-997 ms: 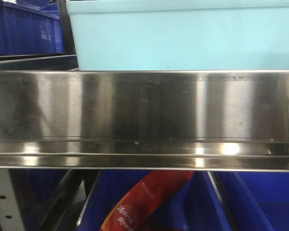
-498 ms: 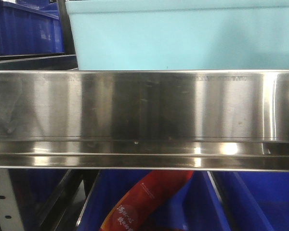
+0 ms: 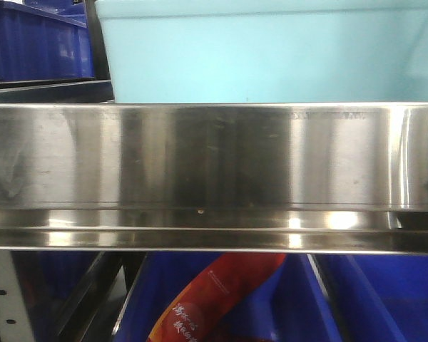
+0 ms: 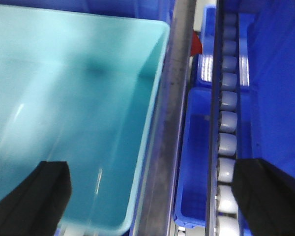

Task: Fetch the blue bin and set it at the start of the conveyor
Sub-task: 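Close both grippers on the light-blue bin's side walls, then lift the light-blue bin with both grippers and pull it off the shelf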

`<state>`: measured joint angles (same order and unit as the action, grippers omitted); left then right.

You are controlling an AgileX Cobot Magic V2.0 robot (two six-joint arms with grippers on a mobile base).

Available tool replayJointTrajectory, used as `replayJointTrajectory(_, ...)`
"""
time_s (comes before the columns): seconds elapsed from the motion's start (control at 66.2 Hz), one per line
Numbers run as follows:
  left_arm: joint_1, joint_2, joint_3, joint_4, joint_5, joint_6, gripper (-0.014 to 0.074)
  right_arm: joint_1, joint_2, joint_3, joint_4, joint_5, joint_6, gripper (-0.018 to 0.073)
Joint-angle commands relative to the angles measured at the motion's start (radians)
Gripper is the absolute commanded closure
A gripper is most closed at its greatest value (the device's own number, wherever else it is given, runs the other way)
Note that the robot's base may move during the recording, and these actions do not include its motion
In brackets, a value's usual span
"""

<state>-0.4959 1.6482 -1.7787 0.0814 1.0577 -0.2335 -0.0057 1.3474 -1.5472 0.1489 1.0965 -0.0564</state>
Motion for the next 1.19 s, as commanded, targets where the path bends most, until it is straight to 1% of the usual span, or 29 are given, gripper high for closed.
replayJointTrajectory(0.0,0.032,0.039,-0.038,0.010,0.025,-0.032,0.0132,0.001,0.058,-0.039,-0.019,0.002,0.017,-0.0009)
replayJointTrajectory(0.196,0.070,0.099,-0.042,0.009,-0.027,-0.033,0.0132,0.001,0.168,-0.057,-0.010,-0.011,0.021,-0.0009)
replayJointTrajectory(0.347,0.072,0.141,-0.042,0.007,-0.067,-0.033,0.0132,0.001,0.235,-0.057,0.007,-0.052,0.021,-0.0009)
replayJointTrajectory(0.529,0.072,0.189,-0.042,0.002,-0.080,-0.033,0.0132,0.002,0.298,-0.057,0.011,-0.089,0.021,-0.0009)
replayJointTrajectory(0.649,0.078,0.209,-0.042,-0.007,-0.080,-0.033,0.0132,0.018,0.329,-0.057,0.011,-0.109,0.021,-0.0009)
replayJointTrajectory(0.725,0.082,0.220,-0.042,-0.025,-0.080,-0.033,0.0136,0.031,0.345,-0.057,0.011,-0.121,0.021,0.0001)
replayJointTrajectory(0.801,0.082,0.224,-0.042,-0.032,-0.075,-0.033,0.0168,0.038,0.356,-0.057,0.011,-0.121,0.021,0.0060)
replayJointTrajectory(0.846,0.082,0.224,-0.042,-0.032,-0.071,-0.033,0.0203,0.041,0.364,-0.057,0.011,-0.121,0.021,0.0141)
replayJointTrajectory(0.876,0.082,0.224,-0.042,-0.032,-0.069,-0.033,0.0255,0.042,0.366,-0.057,0.011,-0.121,0.021,0.0185)
replayJointTrajectory(0.921,0.082,0.224,-0.042,-0.032,-0.067,-0.033,0.0321,0.042,0.366,-0.057,0.011,-0.117,0.021,0.0306)
replayJointTrajectory(0.936,0.082,0.224,-0.042,-0.032,-0.067,-0.033,0.0365,0.042,0.366,-0.057,0.011,-0.116,0.021,0.0344)
replayJointTrajectory(0.952,0.082,0.224,-0.042,-0.032,-0.064,-0.033,0.0398,0.042,0.366,-0.057,0.011,-0.115,0.021,0.0364)
replayJointTrajectory(0.967,0.082,0.224,-0.042,-0.032,-0.062,-0.033,0.0430,0.042,0.366,-0.057,0.011,-0.114,0.021,0.0424)
replayJointTrajectory(0.997,0.082,0.224,-0.042,-0.032,-0.059,-0.033,0.0483,0.042,0.366,-0.057,0.011,-0.113,0.021,0.0503)
replayJointTrajectory(1.012,0.082,0.224,-0.042,-0.032,-0.059,-0.033,0.0538,0.042,0.366,-0.057,0.009,-0.113,0.021,0.0522)
replayJointTrajectory(1.042,0.082,0.224,-0.042,-0.032,-0.057,-0.033,0.0610,0.041,0.366,-0.057,0.009,-0.110,0.021,0.0613)
replayJointTrajectory(1.087,0.082,0.224,-0.042,-0.032,-0.057,-0.033,0.0710,0.041,0.366,-0.057,0.006,-0.110,0.021,0.0708)
replayJointTrajectory(1.118,0.082,0.224,-0.042,-0.032,-0.057,-0.033,0.0706,0.041,0.366,-0.057,0.004,-0.108,0.021,0.0723)
replayJointTrajectory(1.178,0.082,0.224,-0.042,-0.032,-0.057,-0.033,0.0708,0.041,0.366,-0.057,0.004,-0.108,0.021,0.0709)
